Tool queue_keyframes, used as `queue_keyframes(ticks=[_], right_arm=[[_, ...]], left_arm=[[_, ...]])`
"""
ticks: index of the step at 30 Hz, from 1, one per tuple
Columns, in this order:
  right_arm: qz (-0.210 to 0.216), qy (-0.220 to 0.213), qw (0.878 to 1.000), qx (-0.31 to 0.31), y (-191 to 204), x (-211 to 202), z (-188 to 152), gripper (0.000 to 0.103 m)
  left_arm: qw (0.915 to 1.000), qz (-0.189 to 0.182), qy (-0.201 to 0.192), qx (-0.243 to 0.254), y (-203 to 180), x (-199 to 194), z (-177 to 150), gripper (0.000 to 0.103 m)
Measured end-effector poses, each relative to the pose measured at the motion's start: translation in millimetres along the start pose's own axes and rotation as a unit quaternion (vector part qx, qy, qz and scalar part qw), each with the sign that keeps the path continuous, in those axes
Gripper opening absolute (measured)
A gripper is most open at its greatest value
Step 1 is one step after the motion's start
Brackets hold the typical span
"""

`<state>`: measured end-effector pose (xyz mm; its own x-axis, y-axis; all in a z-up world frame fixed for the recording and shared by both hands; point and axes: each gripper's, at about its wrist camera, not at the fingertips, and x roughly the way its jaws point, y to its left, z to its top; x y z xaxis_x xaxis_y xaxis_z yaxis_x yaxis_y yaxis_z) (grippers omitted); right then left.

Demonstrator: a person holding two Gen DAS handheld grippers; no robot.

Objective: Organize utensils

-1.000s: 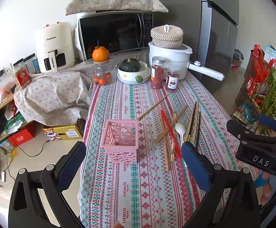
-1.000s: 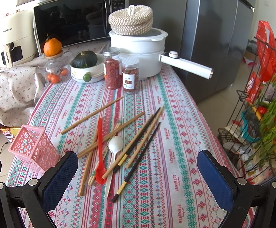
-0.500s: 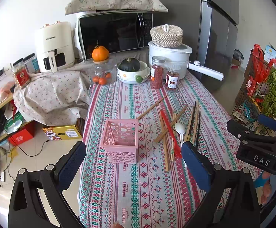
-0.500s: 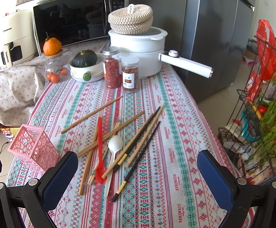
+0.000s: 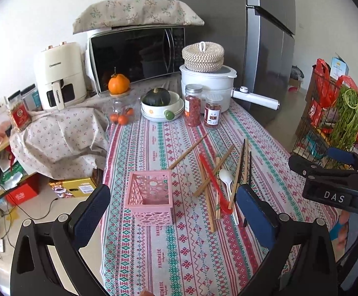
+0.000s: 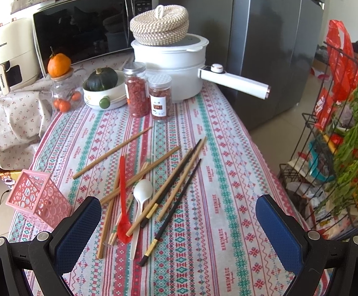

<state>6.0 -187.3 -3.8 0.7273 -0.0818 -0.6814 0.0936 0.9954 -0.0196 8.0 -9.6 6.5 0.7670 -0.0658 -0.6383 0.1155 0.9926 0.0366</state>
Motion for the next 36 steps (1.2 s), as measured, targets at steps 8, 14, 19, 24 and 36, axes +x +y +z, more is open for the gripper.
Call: queue_keyframes(ticks=[8, 14, 19, 24, 36], right_arm=[[0.012, 0.062, 0.998, 0.017, -18.4, 36.4, 42.5, 0.103], [0.057, 0.119, 0.986, 0.102, -50.0, 92.4, 49.4, 0.098], [0.070, 0.181, 0.971, 0.138, -67.4, 146.4, 44.4, 0.079], [0.093, 0.203, 0.962, 0.157, -76.5, 173.9, 40.9, 0.077], [0.092, 0.236, 0.956, 0.151, -85.9, 204.9, 28.7, 0.077]], left_arm=[[0.9937, -0.065, 0.072, 0.057, 2.0, 28.2, 50.9, 0.103], [0.9732, -0.110, 0.182, 0.086, -7.4, 85.5, 98.5, 0.102], [0.9537, -0.112, 0.257, 0.109, -20.0, 163.1, 124.0, 0.083], [0.9331, -0.100, 0.319, 0.134, -38.0, 257.6, 132.2, 0.064], [0.9162, -0.076, 0.359, 0.161, -79.7, 392.9, 122.6, 0.030]])
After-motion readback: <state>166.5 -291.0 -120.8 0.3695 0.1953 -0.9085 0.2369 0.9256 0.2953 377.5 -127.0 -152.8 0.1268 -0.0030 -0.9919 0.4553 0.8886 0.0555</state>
